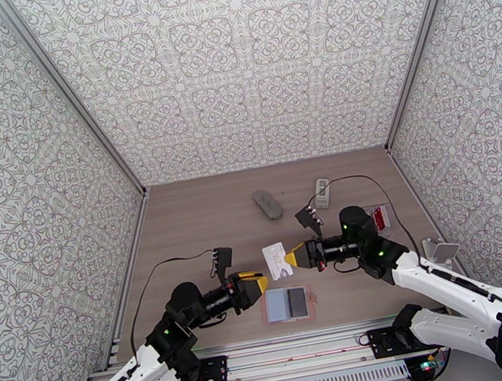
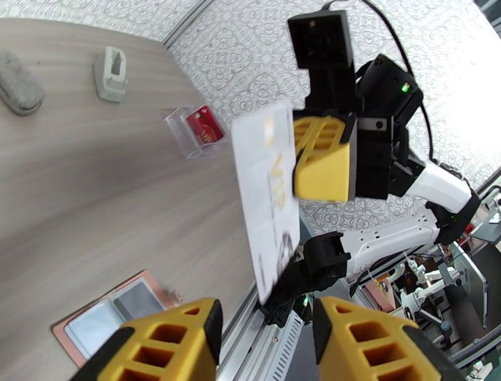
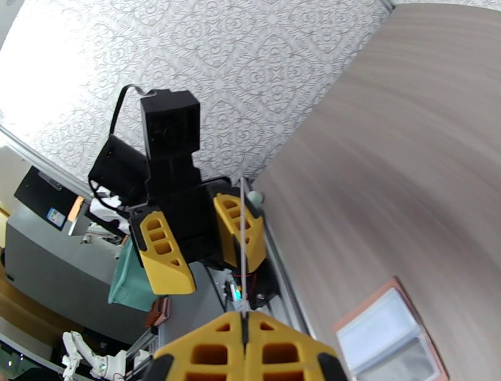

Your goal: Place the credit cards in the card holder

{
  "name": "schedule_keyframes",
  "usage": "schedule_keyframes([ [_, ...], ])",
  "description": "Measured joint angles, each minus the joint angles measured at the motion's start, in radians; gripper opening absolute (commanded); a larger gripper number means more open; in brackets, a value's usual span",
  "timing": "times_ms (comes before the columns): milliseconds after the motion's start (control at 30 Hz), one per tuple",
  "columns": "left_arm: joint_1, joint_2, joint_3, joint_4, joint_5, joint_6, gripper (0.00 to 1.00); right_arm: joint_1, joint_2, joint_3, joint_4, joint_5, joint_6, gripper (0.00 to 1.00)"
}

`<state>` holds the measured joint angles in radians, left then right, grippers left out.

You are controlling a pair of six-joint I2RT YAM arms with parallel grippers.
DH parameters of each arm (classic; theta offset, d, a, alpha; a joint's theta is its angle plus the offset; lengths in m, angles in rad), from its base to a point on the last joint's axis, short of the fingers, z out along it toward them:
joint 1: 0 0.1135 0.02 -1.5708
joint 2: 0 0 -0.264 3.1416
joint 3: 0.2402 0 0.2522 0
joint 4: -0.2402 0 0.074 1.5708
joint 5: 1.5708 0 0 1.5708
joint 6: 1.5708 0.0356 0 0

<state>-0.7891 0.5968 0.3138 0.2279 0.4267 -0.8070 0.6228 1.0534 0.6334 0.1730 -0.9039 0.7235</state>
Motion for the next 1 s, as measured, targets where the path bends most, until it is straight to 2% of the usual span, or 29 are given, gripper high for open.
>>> schedule_keyframes([
  [200, 0.000, 0.007, -0.003, 0.032, 0.013, 0.001, 0.40, 0.033, 0.008, -0.004, 0.060, -0.016, 0.034, 0.00],
  [367, -0.001, 0.009, -0.004, 0.050, 0.019, -0.001, 0.31, 0.047, 0.029, -0.011, 0.108, -0.022, 0.064, 0.00],
  [600, -0.008, 0.013, -0.008, 0.069, 0.025, -0.023, 0.00, 0.061, 0.043, -0.027, 0.127, -0.024, 0.066, 0.00],
  [667, -0.010, 0.013, -0.009, 0.069, 0.026, -0.034, 0.00, 0.060, 0.043, -0.037, 0.144, -0.025, 0.063, 0.09],
  [733, -0.010, 0.013, -0.009, 0.069, 0.028, -0.046, 0.00, 0.061, 0.042, -0.051, 0.173, -0.025, 0.056, 0.12],
  [1000, -0.017, 0.018, -0.005, 0.067, 0.071, -0.092, 0.00, 0.064, 0.008, -0.104, 0.261, -0.044, 0.020, 0.14],
])
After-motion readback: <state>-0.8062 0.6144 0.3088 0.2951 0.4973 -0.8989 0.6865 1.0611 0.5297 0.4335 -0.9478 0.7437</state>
